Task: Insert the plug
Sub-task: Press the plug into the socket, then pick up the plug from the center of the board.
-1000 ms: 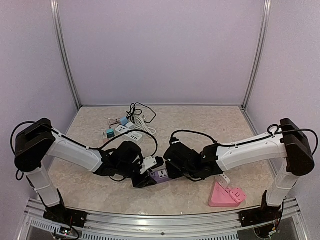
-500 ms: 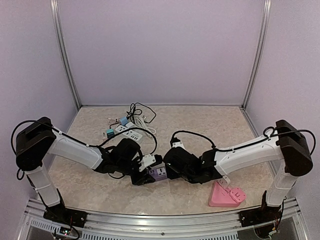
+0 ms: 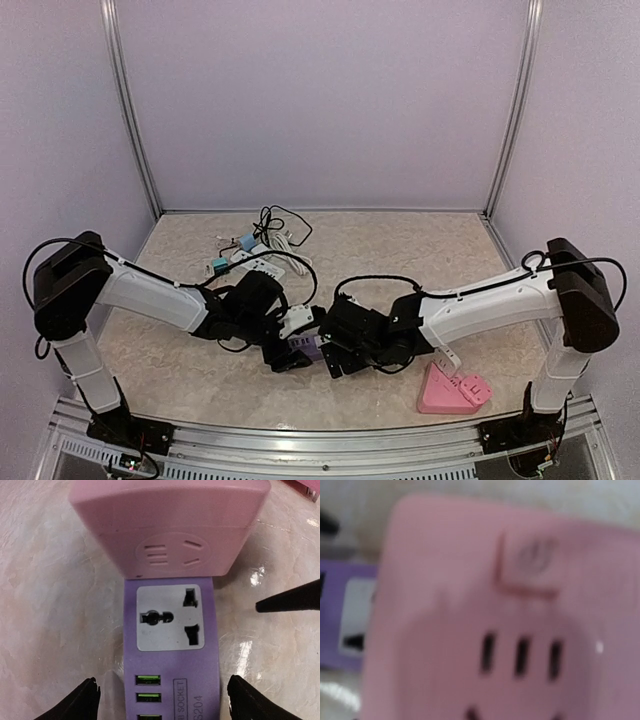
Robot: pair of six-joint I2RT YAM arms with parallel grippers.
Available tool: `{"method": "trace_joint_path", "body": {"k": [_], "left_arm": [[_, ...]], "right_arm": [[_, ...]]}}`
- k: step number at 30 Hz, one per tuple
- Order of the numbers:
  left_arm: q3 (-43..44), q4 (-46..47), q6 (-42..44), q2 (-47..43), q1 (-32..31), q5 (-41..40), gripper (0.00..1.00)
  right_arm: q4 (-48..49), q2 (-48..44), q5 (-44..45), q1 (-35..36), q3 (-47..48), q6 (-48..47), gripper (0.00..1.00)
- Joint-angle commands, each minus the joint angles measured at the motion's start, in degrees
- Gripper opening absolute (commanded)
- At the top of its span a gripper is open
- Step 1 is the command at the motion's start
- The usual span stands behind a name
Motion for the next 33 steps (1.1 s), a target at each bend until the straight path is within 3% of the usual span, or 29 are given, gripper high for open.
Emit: {"method": "trace_joint_path", "body": {"k": [1,2,6,11,14,16,18,20,22,27,33], "left_arm": [[1.33,-4.72,1.70,-2.85,1.91,1.55,0.93],[1.48,-6.19,2.32,-4.28,2.18,1.68,0.98],[5.50,-15.39,7.46,-9.51,2.52,2.79,0.99],[18.82,-41.84,18.95,-13.87,4.09,0.74,0.99],[25.68,-50.06,14.42,-14.52,11.18,-4.13,0.99],[29.51,-49.38,5.11,-13.92,19.34,-5.63,0.96],[31.81,-45.78,-8.04,-12.69,29.14,-4.29,0.87],[30.68,-40.80,-21.89,-11.47,39.52,-1.59,0.85],[27.65,-35.44,-32.29,-10.83,45.06,-1.44,0.85],[24.77,-28.62,-36.29,-7.51,45.30,-6.82,0.99],[24.92,-26.36,-40.91,0.21,43.60,-5.81,0.99]], "right_arm": [[-2.10,-4.62,-2.08,1.12,1.32,-1.79,1.00],[-1.94,-5.70,-1.87,1.39,1.37,-2.32,1.00],[-2.44,-10.04,-0.61,1.75,2.42,-3.79,1.00],[-4.54,-15.97,3.76,1.74,2.79,-3.79,1.00],[-4.92,-19.16,6.10,1.72,2.31,-3.69,1.00],[-4.79,-20.82,8.19,1.77,1.72,-2.69,1.00],[-3.72,-22.25,9.51,1.72,0.93,-1.91,1.00],[-2.61,-22.78,9.79,1.61,0.39,-2.02,1.00],[-2.37,-22.46,9.89,1.50,0.52,-2.22,1.00],[-4.79,-20.25,9.58,1.50,2.51,-2.60,1.00],[-6.39,-19.08,9.61,1.49,3.34,-2.29,1.00]]}}
